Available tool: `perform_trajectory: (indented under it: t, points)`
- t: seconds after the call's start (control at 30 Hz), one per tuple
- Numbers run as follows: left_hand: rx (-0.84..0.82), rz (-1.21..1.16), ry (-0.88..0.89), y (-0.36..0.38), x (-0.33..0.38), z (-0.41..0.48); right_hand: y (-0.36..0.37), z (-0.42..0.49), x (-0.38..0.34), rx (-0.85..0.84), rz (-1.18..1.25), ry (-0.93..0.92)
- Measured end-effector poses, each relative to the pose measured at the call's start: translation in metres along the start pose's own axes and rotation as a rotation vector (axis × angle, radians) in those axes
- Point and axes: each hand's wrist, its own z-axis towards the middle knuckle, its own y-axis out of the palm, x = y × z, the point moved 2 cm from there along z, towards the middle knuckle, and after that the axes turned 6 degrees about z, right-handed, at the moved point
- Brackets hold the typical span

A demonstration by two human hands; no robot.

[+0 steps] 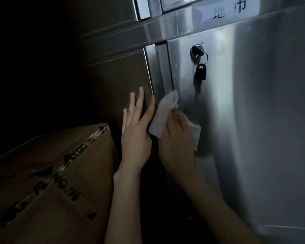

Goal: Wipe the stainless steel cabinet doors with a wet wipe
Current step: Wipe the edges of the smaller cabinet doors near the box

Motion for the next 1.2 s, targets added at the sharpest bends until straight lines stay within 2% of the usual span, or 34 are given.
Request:
perform_trajectory:
  t: [0.17,0.3,0.43,0.57,0.73,1.2]
  points:
    - [0.013,-0.003,0.003,0.002,0.000,-0.001,0.008,-0.052,0.008,-0.118,-0.030,-0.012]
    - [0.012,-0.054,0.010,0.003,0.002,0.000,0.001,-0.030,0.009,-0.019,-0.105,-0.118]
    - [0.014,-0.076,0.001,0.004,0.003,0.000,-0.009,-0.034,0.029,0.064,-0.064,-0.231]
    - [0.007,-0.076,-0.004,0.003,0.004,-0.001,-0.015,-0.053,0.051,-0.007,-0.113,-0.326]
    - [0.013,-0.059,-0.021,0.003,0.005,0.000,-0.018,-0.053,0.049,-0.003,0.057,-0.285]
    - [0.029,-0.049,0.006,0.005,0.004,0.000,-0.021,-0.012,0.046,0.109,0.046,-0.343]
